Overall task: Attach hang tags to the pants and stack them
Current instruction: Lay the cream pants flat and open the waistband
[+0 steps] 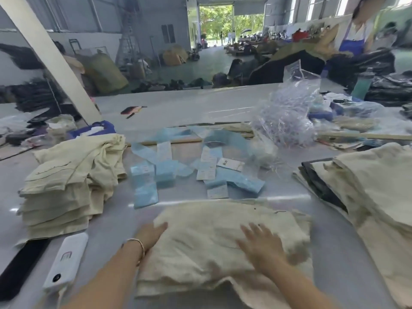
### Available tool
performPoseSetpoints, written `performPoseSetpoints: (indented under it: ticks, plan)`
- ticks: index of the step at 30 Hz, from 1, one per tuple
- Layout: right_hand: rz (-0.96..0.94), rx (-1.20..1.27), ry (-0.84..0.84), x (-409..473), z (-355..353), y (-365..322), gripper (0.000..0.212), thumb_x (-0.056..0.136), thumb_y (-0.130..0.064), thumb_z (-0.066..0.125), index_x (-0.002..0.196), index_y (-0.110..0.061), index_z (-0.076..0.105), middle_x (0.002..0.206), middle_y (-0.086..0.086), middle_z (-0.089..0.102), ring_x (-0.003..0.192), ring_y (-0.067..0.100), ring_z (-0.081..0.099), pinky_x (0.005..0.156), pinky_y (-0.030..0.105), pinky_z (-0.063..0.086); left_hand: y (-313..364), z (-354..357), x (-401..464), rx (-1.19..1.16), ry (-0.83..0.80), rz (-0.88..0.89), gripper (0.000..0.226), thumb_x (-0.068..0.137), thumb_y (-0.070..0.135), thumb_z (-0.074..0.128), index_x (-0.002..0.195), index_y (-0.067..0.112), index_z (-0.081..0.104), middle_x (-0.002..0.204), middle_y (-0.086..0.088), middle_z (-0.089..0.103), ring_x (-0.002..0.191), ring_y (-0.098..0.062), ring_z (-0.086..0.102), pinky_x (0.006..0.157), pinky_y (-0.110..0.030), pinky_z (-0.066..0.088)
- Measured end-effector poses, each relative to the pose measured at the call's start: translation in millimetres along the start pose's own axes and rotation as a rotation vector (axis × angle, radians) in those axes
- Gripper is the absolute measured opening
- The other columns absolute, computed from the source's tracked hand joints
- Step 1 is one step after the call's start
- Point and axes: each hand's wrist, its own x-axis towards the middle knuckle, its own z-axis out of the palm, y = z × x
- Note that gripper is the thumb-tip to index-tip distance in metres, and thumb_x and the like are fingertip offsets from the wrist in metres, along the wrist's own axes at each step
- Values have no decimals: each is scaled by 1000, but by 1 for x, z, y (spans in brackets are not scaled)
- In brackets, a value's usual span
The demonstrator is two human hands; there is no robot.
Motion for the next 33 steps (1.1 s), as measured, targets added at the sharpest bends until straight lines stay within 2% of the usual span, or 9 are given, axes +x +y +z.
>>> performPoseSetpoints:
  ticks: [3, 6, 13, 18, 20, 25, 27, 30, 33]
  plan:
    - [-2, -45, -31, -17, 51, -14, 57, 94, -54, 27, 148, -38, 33, 159, 2, 23, 147, 29, 18, 109, 38, -25, -45, 27, 9, -88, 95, -29, 29, 91, 38, 64, 104, 12, 64, 118, -16, 68, 98, -28, 62, 68, -28, 39]
    - [22, -63, 102, -19, 53, -27, 53, 80, -52, 42, 116, -28, 71, 124, 5, 66, 115, 29, 63, 113, 38, 2, -52, 25, 19, 48, 236, 26, 34, 94, 43, 56, 111, 14, 64, 121, -15, 65, 110, -34, 59, 84, -33, 43]
    - [21, -95, 101, -1, 67, -47, 55, 83, -49, 37, 121, -24, 69, 127, 8, 64, 117, 31, 61, 110, 40, 10, -66, 19, 40, 231, 380, 21, 35, 95, 40, 51, 117, 13, 58, 117, -16, 62, 108, -36, 56, 80, -38, 43]
    - [-3, -122, 82, 14, 66, -42, 55, 84, -51, 36, 124, -27, 66, 129, 6, 63, 119, 29, 60, 111, 38, 9, -38, 33, 32, 429, 605, 563, 19, 76, 21, 59, 87, 10, 71, 94, -11, 67, 83, -38, 63, 66, -43, 52]
    - [10, -150, 69, 17, 63, -40, 54, 85, -51, 35, 124, -28, 66, 130, 5, 63, 119, 28, 60, 111, 36, 7, -25, 38, 29, 360, 507, 714, 35, 86, 36, 39, 85, 16, 68, 94, -2, 67, 88, -32, 62, 71, -38, 49]
    - [-9, -123, 50, 21, 59, -40, 62, 91, -58, 20, 146, -36, 38, 157, -2, 29, 145, 21, 26, 114, 34, -8, -25, 62, 40, 495, 93, 670, 71, 84, 74, 33, 146, 38, 32, 154, 14, 30, 141, -12, 27, 113, -31, 18]
    - [23, -65, 194, 23, 53, -28, 56, 92, -52, 42, 144, -30, 43, 156, 3, 32, 143, 22, 29, 114, 40, 1, -29, 65, 44, 564, 87, 685, 75, 84, 78, 27, 150, 44, 18, 160, 16, 16, 146, -8, 17, 116, -31, 11]
    - [483, 148, 520, 25, 30, 4, 66, 79, -36, 74, 138, -16, 49, 144, 15, 44, 127, 32, 40, 104, 48, 24, -30, 64, 46, 548, 122, 701, 86, 73, 83, 11, 148, 45, 25, 158, 16, 23, 144, -11, 25, 114, -32, 16]
    - [667, 455, 357, 27, 12, 34, 60, 81, -39, 72, 130, -13, 50, 129, 12, 53, 116, 32, 48, 96, 44, 40, -22, 65, 45, 492, 151, 654, 78, 72, 79, 19, 135, 43, 48, 146, 15, 41, 132, -13, 39, 108, -32, 26]
